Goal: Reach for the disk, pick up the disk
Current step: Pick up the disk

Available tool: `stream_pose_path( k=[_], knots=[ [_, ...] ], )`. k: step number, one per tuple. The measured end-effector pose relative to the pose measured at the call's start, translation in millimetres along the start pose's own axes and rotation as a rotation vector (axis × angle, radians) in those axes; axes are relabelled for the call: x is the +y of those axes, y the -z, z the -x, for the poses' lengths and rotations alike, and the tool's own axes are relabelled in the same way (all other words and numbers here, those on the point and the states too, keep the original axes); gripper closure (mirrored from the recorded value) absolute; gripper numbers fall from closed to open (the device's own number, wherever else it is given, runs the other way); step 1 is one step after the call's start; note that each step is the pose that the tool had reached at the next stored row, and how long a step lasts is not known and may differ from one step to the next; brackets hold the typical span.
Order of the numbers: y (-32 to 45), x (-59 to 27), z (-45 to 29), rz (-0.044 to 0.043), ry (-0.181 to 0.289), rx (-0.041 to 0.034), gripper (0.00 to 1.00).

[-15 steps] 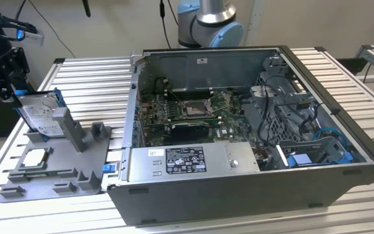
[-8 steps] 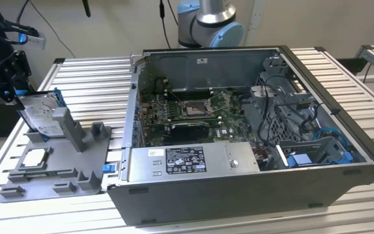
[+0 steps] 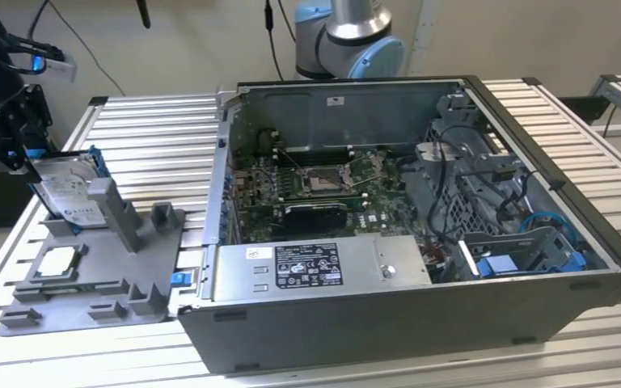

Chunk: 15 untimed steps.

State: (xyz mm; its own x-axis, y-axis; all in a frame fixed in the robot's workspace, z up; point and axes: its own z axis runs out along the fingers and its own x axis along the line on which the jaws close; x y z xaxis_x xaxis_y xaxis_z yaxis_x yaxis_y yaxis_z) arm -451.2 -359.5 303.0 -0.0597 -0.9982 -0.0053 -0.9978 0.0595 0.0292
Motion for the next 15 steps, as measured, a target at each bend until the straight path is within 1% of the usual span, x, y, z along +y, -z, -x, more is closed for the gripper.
stream_pose_path(
  k=[15],
  knots=[
    [-11.3,-0.3,-0.1,0.0000,0.000,0.0001,0.00]
  ],
)
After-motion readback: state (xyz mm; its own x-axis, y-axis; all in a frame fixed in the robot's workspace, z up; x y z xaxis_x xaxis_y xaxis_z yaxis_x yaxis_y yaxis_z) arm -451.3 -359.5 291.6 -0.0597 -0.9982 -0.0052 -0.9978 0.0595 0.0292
